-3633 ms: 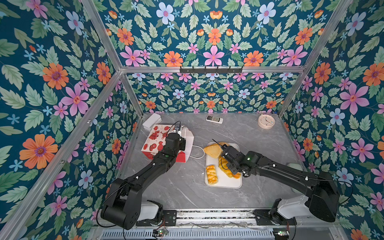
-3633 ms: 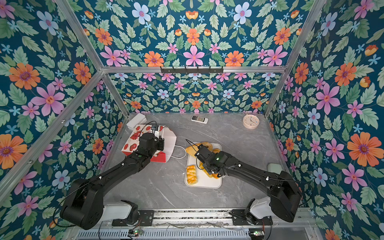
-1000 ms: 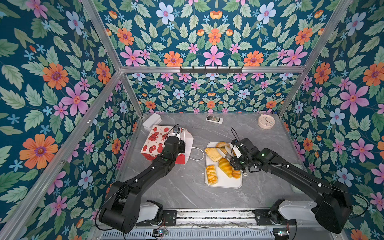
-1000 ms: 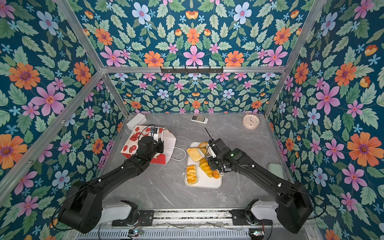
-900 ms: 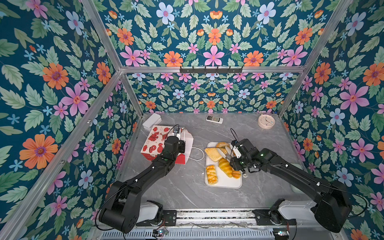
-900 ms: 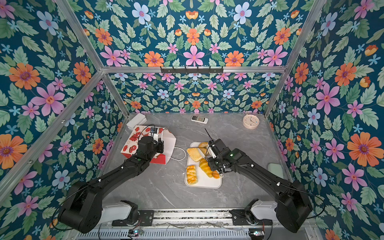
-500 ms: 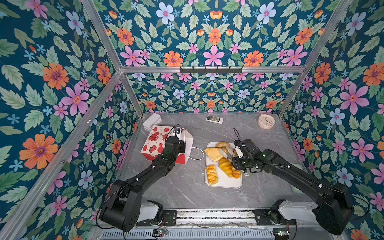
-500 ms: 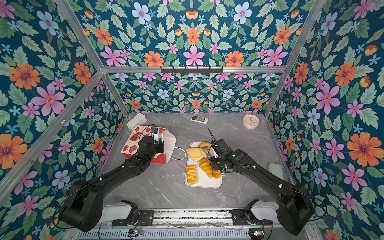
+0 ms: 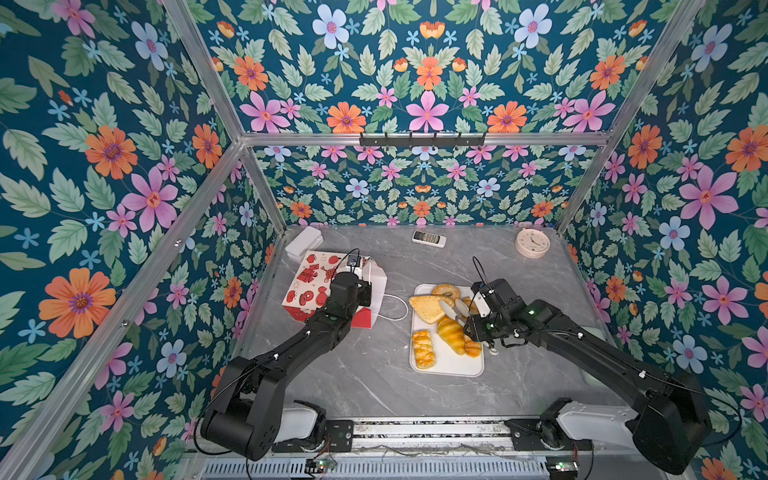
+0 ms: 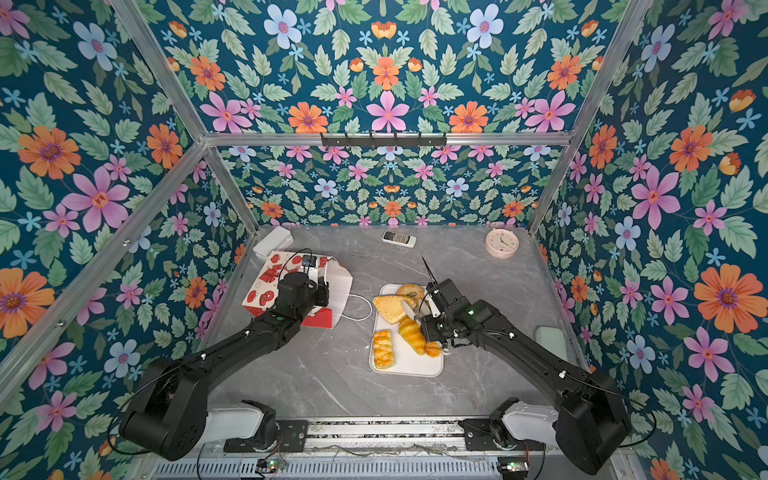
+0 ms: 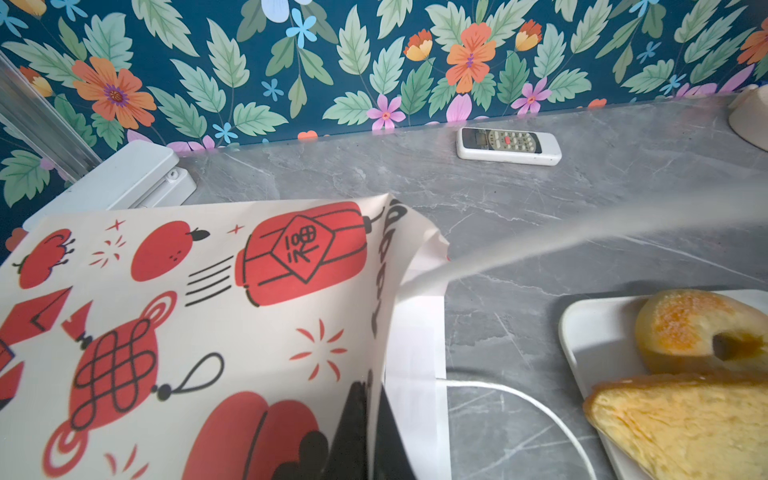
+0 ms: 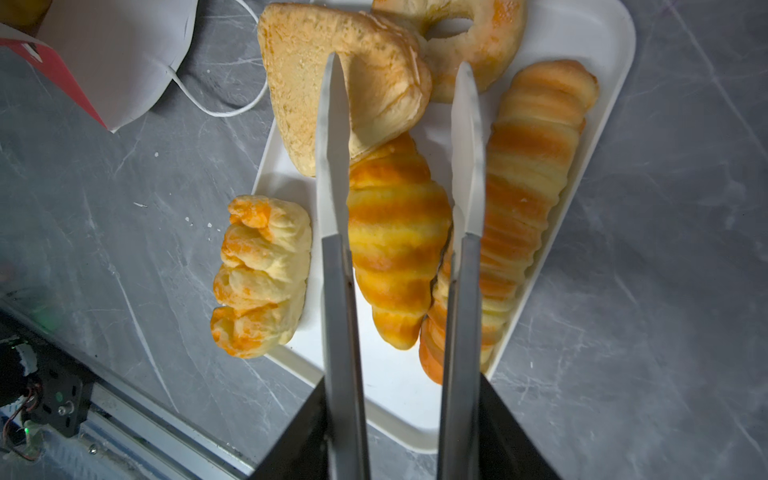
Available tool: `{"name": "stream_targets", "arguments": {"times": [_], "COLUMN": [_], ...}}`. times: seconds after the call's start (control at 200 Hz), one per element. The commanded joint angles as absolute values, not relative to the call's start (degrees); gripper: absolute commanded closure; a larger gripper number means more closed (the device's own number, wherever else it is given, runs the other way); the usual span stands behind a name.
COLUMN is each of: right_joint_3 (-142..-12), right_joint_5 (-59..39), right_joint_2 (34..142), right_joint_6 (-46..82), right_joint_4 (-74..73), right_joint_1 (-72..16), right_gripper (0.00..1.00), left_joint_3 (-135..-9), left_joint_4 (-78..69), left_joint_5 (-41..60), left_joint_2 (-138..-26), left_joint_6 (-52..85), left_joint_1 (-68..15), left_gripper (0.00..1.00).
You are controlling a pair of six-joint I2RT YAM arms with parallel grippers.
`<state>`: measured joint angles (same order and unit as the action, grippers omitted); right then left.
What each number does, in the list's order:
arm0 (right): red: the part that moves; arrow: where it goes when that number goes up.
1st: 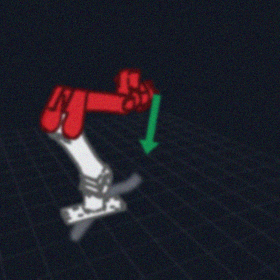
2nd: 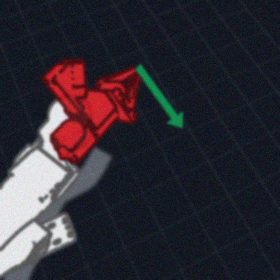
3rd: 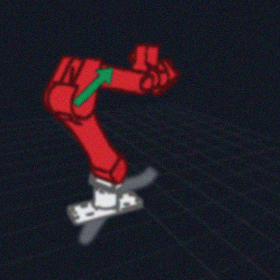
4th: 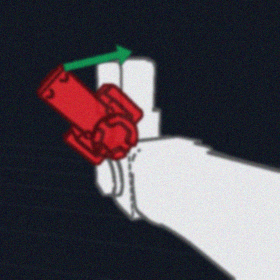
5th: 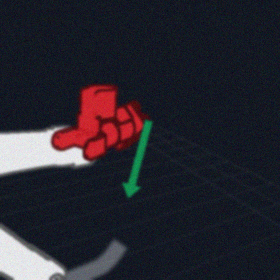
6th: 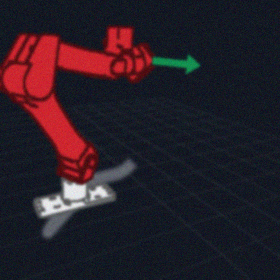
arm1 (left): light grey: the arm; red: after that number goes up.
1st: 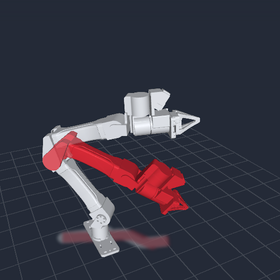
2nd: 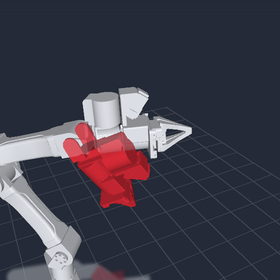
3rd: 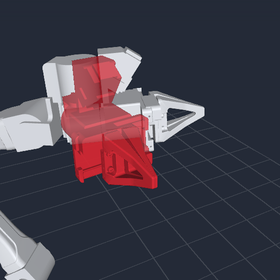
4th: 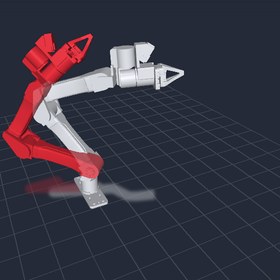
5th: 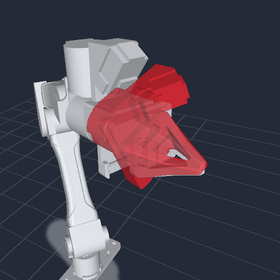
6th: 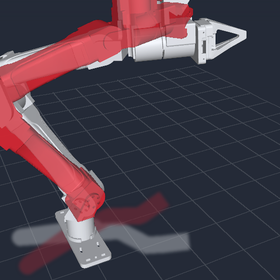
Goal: Take the fake bread out of the paper bag
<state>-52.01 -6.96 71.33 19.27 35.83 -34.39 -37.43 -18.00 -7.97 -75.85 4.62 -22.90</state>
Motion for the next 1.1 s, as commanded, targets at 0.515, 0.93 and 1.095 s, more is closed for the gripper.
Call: {"name": "stream_targets", "arguments": {"times": [0.515, 0.93, 1.095], "right_joint_3": [-51.39, -53.11, -54.54], "right_joint_5": [-6.64, 10.59, 19.89], "right_joint_2": [67.19, 60.81, 60.59], "right_joint_6": [18.81, 8.21, 5.28], "right_joint_4": [28.88, 33.84, 36.03], "right_joint_1": [-34.44, -34.54, -35.81], "right_gripper": [0.75, 0.78, 0.78], "left_joint_3": [-36.57, -36.55, -36.78], "left_joint_4": [-20.39, -20.48, -20.65], "left_joint_5": [-7.77, -7.90, -7.64], "left_joint_2": [-75.83, -75.38, -75.57], "left_joint_6": [5.70, 5.63, 5.54], "left_joint_1": [-22.92, -22.92, -22.87], "left_gripper": [1.00, 1.00, 1.00]}}
